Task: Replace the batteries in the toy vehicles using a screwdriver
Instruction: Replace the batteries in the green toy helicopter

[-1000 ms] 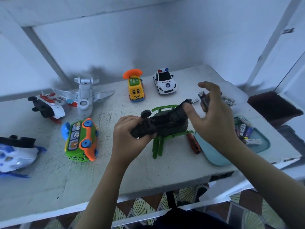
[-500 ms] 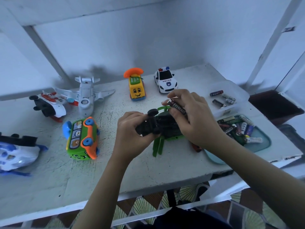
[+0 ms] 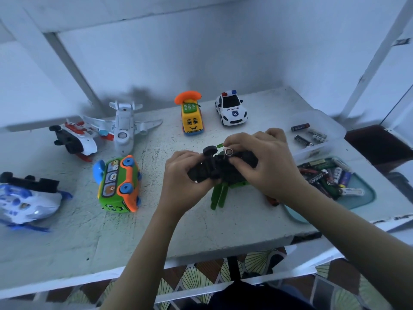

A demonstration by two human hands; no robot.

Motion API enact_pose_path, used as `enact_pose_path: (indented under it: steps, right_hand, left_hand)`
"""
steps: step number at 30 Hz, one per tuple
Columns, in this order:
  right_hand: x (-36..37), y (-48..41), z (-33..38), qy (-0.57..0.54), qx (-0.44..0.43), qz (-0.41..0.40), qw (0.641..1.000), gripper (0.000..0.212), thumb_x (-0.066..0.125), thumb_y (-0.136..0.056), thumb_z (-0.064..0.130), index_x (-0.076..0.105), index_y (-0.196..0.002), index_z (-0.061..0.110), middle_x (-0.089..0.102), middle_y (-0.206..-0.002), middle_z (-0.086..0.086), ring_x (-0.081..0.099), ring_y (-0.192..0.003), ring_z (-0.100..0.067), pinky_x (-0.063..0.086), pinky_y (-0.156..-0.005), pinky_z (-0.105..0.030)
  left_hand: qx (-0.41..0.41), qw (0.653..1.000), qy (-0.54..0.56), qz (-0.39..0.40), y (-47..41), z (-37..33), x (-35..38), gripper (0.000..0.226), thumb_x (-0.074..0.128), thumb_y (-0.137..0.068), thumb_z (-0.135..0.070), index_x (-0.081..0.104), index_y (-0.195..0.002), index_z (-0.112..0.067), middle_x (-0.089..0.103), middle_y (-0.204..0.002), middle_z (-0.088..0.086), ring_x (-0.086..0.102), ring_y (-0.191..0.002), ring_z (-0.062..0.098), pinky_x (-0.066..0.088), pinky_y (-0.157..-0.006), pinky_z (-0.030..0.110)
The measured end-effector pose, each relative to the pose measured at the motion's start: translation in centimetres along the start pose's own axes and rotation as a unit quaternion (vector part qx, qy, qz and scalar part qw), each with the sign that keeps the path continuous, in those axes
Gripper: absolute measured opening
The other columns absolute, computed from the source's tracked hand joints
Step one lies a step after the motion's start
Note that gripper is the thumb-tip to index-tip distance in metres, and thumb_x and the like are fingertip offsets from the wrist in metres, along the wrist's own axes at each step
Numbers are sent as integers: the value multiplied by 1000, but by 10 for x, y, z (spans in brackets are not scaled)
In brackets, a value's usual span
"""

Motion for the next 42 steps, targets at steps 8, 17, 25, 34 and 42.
enact_pose_path:
  steps: [8,17,25,34,42]
  right_hand:
    - [2,-2,0,56,-65,20,996,11,70,-73,23,71,-83,23,61,-64,8,57,-66,-13,23,-90,-29]
    - [6,5,4,98,-118,33,988,17,61,-82,23,76,-88,27,72,-80,12,63,-74,-16,26,-97,-39]
    - [6,20,4,110,-117,56,985,27,54,-86,22,74,-104,24,73,-85,12,64,-76,-12,25,-107,-47]
    - [13,26,4,132,-34,94,986,35,46,-82,32,73,-105,33,64,-98,4,57,-98,-20,12,-111,-61]
    - [14,21,7,165,-16,100,981,36,39,-81,32,75,-88,32,60,-79,6,56,-87,-21,6,-110,-65]
  left_hand:
    - [1,1000,3,2,1,1,0,39,74,-65,-44,76,-89,-14,68,-80,-6,53,-86,6,46,-77,30]
    - [9,1000,-3,0,2,3,6,41,73,-66,-42,76,-96,-13,63,-82,-15,54,-87,8,47,-77,34]
    - [16,1000,2,-12,2,3,5,41,72,-68,-42,76,-93,-10,62,-81,-14,50,-86,2,45,-77,25]
    - [10,999,13,-27,6,3,3,40,72,-67,-41,76,-91,-9,62,-83,-14,51,-87,2,42,-79,19]
    - [-2,999,21,-31,9,2,4,40,72,-67,-40,76,-90,-9,63,-82,-13,52,-87,4,44,-76,23]
Point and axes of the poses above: each hand's wrist, its own y-axis away from the middle knuckle, its own x-axis out of the palm, z = x × y, the point moved 6 cm from there along -y, towards the middle knuckle
